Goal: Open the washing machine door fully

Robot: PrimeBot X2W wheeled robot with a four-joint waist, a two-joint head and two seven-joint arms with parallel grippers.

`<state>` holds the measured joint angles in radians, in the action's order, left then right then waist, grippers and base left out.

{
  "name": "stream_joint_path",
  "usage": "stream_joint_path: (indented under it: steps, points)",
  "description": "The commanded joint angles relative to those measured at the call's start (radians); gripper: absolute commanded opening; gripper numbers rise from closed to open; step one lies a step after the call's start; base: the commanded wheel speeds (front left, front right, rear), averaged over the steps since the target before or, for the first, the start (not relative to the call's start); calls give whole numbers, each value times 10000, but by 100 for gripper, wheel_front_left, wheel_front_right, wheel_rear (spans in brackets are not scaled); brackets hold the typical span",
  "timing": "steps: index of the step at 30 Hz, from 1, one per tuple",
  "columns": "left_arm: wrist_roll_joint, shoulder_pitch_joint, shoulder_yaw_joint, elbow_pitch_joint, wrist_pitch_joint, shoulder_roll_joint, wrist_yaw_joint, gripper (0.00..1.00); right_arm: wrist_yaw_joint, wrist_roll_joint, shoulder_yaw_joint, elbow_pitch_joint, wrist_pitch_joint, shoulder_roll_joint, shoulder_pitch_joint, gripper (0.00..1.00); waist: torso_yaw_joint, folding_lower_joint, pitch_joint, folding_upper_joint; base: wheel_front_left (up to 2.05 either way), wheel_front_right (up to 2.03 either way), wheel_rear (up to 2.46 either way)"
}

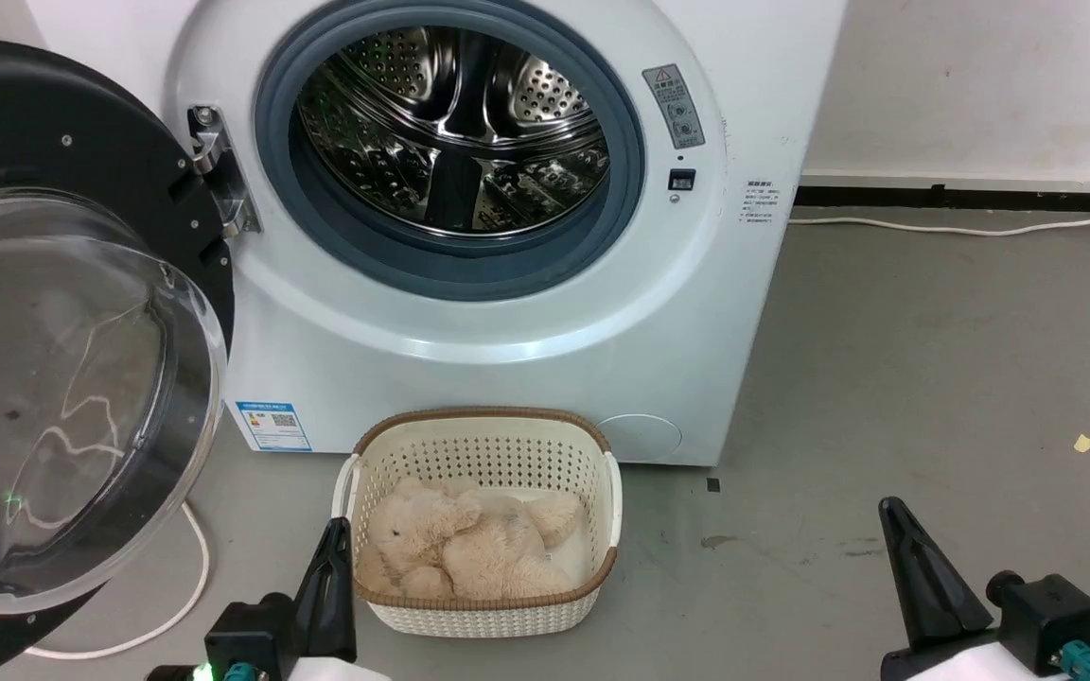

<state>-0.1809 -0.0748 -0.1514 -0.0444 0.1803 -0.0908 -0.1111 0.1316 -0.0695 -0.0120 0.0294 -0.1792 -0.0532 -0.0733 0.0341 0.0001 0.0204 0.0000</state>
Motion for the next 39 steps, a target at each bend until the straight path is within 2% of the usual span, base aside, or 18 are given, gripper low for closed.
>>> stream_joint_path:
  steps: [1, 39]
  points:
    - [115, 200, 53, 41, -68, 25, 59, 0, -3, 96, 19, -52, 52, 10, 171, 0, -5, 0, -3, 0, 0, 0, 0]
    - [873, 445, 707, 222, -845, 195, 530, 0, -6, 364, 64, -160, 831, 19, 423, 0, -156, -1, -93, 0, 0, 0, 0]
